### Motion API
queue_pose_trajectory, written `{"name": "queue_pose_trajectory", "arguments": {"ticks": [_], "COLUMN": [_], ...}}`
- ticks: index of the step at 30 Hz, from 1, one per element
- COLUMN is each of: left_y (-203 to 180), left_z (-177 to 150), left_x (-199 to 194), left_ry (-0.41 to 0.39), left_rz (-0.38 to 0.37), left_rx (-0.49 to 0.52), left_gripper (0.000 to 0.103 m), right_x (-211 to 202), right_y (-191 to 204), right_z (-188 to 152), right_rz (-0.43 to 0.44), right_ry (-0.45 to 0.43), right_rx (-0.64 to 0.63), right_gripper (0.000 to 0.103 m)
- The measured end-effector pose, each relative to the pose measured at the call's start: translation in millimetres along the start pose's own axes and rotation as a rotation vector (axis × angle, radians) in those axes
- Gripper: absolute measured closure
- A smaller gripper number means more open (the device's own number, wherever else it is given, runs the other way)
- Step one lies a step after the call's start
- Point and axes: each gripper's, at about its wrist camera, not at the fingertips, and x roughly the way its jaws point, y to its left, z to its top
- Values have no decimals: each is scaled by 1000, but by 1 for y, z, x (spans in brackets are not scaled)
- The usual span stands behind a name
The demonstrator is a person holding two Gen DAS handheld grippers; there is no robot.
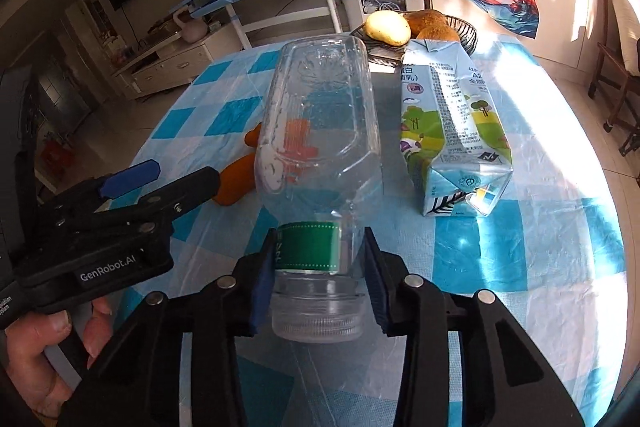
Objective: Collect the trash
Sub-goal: 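Grasp the clear plastic bottle with the right gripper while the left grasps an orange peel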
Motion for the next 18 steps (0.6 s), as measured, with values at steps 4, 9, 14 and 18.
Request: {"name": "queue_pose_trajectory", "arguments": {"ticks": [4, 9, 14, 18], "left_y": [-17, -27, -34, -28], "left_z": [4, 10, 2, -23], "left_x": [20, 34, 21, -2], "left_ry": [33, 75, 89, 89], "left_rz": [4, -15, -40, -34], "left_rx": [67, 116, 139, 90], "left_gripper": [19, 39, 80, 84], "right_x": [-19, -42, -51, -55], "right_y": [-11, -20, -21, -15], "right_z": [-18, -41, -51, -58], "right_rz": [-4, 4, 23, 34], "right_ry": [15, 15, 9, 9], "right_rx": [-11, 11, 34, 35], "right_gripper": [63, 63, 63, 63]}}
